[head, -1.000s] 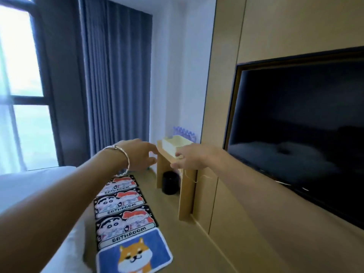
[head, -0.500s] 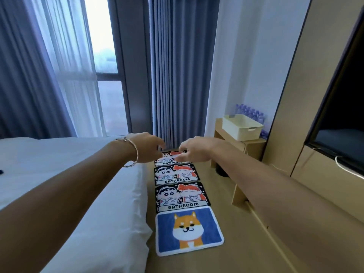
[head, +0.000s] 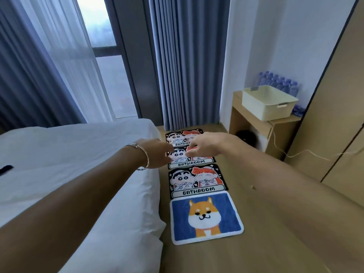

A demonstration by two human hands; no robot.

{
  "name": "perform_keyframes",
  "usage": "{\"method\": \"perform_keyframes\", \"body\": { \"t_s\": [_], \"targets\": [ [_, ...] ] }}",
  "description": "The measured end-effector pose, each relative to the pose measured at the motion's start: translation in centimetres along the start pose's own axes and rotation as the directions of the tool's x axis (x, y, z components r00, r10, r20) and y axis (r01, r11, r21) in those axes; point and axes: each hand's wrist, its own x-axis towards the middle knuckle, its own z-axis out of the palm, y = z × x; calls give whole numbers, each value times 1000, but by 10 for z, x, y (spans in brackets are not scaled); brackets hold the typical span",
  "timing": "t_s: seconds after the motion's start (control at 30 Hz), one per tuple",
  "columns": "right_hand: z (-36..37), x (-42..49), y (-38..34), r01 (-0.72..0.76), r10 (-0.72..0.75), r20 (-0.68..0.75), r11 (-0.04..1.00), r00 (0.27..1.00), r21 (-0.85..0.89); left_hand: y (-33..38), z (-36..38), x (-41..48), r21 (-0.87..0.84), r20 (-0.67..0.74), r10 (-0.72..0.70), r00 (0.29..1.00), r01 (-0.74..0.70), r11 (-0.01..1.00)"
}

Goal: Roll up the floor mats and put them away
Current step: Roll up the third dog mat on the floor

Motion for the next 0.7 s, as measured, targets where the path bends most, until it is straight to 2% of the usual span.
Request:
{"method": "perform_keyframes", "body": {
  "t_s": [0.2,0.33,0.43,0.53,0.6,0.7],
  "targets": [
    [6,70,7,-24,23,23,999,999,49,-39,30,72,-15,37,56,998,-56,998],
    [27,123,15,-94,88,49,986,995,139,-67,60,130,-32,55,150,987,-148,988],
    [53,163,23,-200,180,127,965,976,171,-88,92,179,-63,103,243,964,-238,969],
    [87,199,31,-277,244,167,935,955,220,-104,134,220,-105,178,279,944,-263,959],
    [118,214,37,-311,264,190,904,946,292,-100,161,244,-109,204,303,931,-286,952],
    [173,227,45,-367,275,296,872,915,324,-81,208,267,-125,221,341,914,-320,939]
  ]
}}
